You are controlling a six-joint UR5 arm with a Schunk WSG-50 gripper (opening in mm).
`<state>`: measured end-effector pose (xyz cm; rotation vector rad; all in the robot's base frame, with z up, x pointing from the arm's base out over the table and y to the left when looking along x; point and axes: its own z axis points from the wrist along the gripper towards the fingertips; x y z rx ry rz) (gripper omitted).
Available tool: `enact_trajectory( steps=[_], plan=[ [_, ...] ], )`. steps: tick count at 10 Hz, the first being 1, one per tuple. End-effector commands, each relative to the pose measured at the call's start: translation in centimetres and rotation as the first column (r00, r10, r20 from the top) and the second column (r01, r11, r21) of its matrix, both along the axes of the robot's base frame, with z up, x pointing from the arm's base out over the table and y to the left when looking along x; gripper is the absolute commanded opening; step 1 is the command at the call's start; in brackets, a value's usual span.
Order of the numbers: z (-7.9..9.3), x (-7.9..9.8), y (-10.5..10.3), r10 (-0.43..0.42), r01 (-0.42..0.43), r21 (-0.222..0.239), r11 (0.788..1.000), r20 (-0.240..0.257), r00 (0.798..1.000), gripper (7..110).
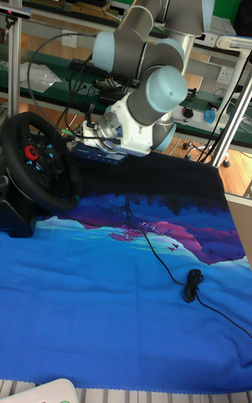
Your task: Rotate the steering wheel 90 degrees counterclockwise
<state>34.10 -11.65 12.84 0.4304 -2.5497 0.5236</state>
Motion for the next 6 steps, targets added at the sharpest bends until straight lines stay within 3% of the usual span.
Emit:
enact_trajectory(
  steps=[1, 2, 3, 6],
  plan=[
    [0.4, -2.7, -2.3, -0.011, 0.01, -0.012, 1.0, -0.126, 0.992, 7],
    [0.5, -3.5, -2.9, -0.029, 0.024, -0.034, 0.999, -0.159, 0.987, 7],
    [0.3, -3.5, -3.4, -0.033, 0.026, -0.046, 0.999, -0.161, 0.986, 7],
    [-0.2, -2.8, -4.1, -0.047, 0.038, -0.08, 0.996, -0.12, 0.992, 7]
  ],
)
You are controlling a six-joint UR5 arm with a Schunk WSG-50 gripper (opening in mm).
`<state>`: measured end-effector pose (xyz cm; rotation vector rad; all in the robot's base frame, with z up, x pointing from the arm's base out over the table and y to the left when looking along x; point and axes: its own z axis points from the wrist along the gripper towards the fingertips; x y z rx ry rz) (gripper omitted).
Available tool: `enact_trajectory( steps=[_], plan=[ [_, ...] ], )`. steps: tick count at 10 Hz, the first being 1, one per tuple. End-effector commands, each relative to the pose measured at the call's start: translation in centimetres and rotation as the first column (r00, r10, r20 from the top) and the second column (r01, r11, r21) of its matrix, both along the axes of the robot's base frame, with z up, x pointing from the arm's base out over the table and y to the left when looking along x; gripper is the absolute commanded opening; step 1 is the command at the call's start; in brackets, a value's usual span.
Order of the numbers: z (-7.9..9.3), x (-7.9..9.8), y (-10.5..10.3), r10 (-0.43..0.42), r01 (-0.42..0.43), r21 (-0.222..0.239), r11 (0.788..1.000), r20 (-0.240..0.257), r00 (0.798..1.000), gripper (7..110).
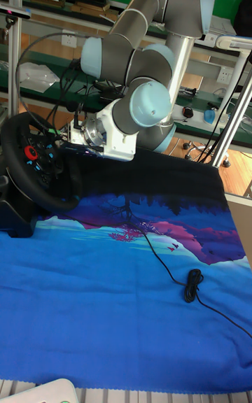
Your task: Rotate the steering wheel 90 degrees counterclockwise
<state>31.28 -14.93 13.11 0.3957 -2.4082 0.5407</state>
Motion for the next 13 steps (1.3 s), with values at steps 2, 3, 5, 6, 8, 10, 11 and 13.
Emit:
enact_trajectory(
  steps=[2, 3, 5, 6, 8, 10, 11, 13],
  plan=[
    [-1.0, 0.4, -0.8, -0.017, 0.017, -0.019, 1.0, 0.028, 0.999, 7],
    [-1.3, 0.7, -0.6, -0.017, 0.017, -0.008, 1.0, 0.046, 0.999, 7],
    [-1.2, 1.5, 0.0, -0.016, 0.017, -0.01, 1.0, 0.077, 0.997, 7],
    [-1.3, 1.7, 0.5, -0.017, 0.017, 0.003, 1.0, 0.084, 0.996, 7],
    [-1.8, 1.9, 0.1, -0.012, 0.011, 0.005, 1.0, 0.098, 0.995, 7],
    [-2.0, 1.8, -0.1, -0.01, 0.009, 0.012, 1.0, 0.097, 0.995, 7],
    [-2.0, 1.6, -0.2, -0.011, 0.01, 0.013, 1.0, 0.092, 0.996, 7],
    [-1.3, 0.5, -0.4, -0.019, 0.019, 0.003, 1.0, 0.04, 0.999, 7]
  ],
)
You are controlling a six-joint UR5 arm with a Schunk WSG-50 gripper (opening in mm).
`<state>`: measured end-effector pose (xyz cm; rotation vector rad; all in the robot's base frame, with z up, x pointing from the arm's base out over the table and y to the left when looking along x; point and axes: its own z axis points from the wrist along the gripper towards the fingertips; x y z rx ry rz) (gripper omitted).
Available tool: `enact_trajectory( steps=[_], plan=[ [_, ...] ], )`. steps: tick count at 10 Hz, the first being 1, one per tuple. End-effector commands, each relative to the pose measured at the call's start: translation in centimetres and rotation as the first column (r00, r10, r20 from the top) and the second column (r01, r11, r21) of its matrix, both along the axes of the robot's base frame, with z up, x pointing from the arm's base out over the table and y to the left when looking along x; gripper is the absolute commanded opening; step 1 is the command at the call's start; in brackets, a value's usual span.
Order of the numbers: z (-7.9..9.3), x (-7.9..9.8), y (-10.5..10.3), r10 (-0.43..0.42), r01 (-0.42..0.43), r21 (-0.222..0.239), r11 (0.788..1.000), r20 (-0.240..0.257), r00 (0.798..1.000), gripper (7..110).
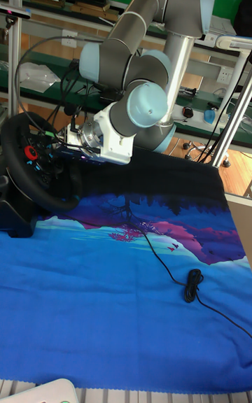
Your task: Rotate the steering wheel 90 degrees counterclockwise
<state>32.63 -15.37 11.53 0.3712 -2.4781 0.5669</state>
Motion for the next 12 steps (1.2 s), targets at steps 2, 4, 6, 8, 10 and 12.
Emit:
enact_trajectory(
  steps=[2, 4, 6, 8, 10, 12],
  plan=[
    [1.1, -1.7, -0.5, -0.019, 0.017, -0.023, 1.0, -0.08, 0.997, 7],
    [1.7, -1.8, -1.2, -0.023, 0.017, -0.068, 0.998, -0.092, 0.995, 7],
    [1.9, -1.6, -1.8, -0.022, 0.012, -0.107, 0.994, -0.088, 0.996, 7],
    [2.3, -2.0, -1.9, -0.033, 0.02, -0.123, 0.992, -0.105, 0.994, 7],
    [2.4, -2.0, -1.9, -0.033, 0.02, -0.126, 0.992, -0.105, 0.994, 7],
    [2.5, -2.1, -2.0, -0.033, 0.019, -0.131, 0.991, -0.109, 0.993, 7]
  ],
)
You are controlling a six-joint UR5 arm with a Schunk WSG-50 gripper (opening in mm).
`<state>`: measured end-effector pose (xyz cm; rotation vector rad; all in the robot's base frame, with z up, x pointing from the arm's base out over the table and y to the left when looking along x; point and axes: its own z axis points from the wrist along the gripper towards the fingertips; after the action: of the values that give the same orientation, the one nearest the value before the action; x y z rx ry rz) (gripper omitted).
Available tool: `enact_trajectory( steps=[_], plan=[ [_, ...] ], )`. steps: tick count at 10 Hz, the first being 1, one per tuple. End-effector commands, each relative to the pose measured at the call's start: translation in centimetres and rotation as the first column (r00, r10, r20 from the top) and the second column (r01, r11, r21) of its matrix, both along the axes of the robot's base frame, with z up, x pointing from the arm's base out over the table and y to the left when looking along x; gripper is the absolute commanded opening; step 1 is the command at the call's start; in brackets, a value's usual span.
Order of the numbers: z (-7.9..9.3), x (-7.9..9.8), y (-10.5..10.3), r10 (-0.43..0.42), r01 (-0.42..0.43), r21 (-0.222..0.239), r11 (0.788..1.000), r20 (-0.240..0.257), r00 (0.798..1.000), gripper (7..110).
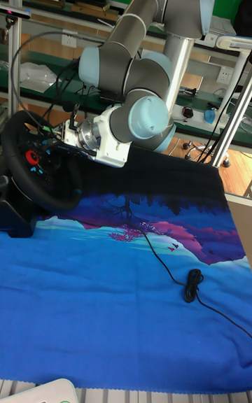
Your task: Rotate the steering wheel 90 degrees counterclockwise
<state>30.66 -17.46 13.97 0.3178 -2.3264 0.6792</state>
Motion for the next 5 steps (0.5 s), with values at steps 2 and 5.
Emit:
enact_trajectory(
  steps=[2, 5],
  plan=[
    [0.29, -0.24, -0.06, -0.006, 0.005, -0.014, 1.0, -0.01, 1.0, 7],
    [1.02, -0.41, -0.65, -0.006, 0.005, -0.053, 0.999, -0.021, 1.0, 7]
  ],
)
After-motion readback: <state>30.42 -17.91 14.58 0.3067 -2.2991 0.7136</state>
